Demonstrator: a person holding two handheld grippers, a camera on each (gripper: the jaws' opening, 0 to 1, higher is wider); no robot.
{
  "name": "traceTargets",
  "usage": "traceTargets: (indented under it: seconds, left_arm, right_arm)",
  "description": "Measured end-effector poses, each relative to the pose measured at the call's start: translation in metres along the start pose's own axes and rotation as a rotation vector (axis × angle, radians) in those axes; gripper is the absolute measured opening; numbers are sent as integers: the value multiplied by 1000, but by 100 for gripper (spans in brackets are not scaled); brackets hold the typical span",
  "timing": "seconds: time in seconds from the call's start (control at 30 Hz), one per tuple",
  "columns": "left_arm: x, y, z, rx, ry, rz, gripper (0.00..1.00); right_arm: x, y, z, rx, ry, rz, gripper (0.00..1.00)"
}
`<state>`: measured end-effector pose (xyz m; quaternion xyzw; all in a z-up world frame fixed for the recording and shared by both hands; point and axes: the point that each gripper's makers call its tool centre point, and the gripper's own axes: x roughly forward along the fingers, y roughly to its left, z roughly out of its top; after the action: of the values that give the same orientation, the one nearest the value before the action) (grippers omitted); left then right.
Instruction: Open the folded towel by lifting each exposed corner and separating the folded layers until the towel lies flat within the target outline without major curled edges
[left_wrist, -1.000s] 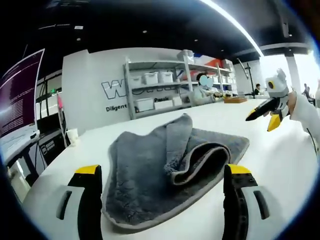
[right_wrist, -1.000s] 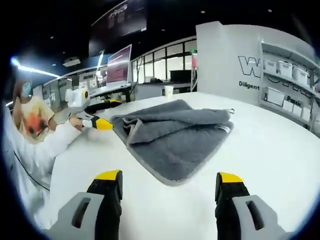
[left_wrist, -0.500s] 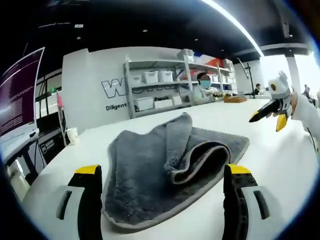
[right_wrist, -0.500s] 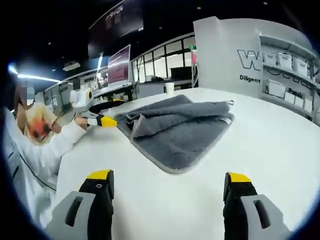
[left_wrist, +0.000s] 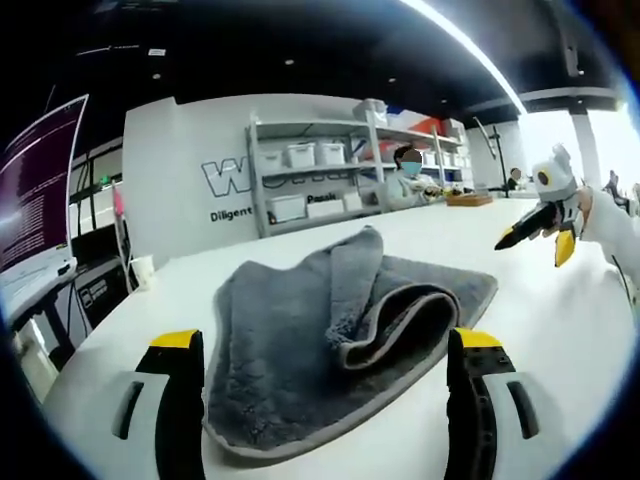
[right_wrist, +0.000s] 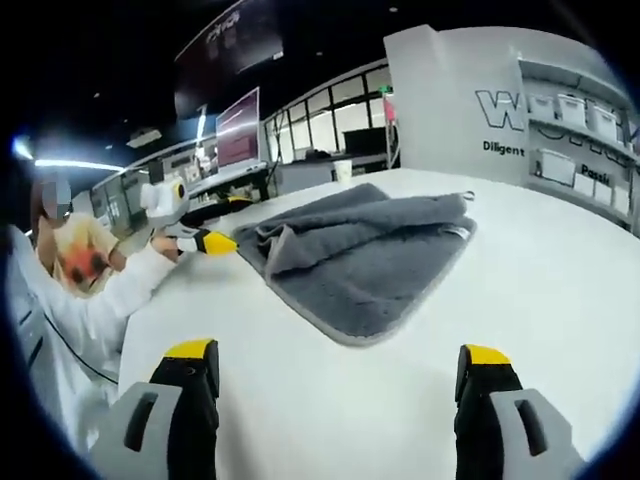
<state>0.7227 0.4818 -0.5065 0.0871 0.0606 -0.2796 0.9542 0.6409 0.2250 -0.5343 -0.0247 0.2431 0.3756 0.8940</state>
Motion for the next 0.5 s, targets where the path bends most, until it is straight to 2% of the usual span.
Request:
traceTargets:
  seconds: [0.27, 0.3, 0.5]
  left_arm:
    - [0, -1, 0, 1, 1, -1, 99]
    - [0, -1, 0, 1, 2, -1, 99]
    - [0, -1, 0, 1, 2, -1, 99]
  right_arm:
    - [10, -4, -2, 8, 16, -2, 99]
    - [13, -11, 0, 21, 19, -8, 98]
    - [23, -23, -3, 37, 26, -35, 87]
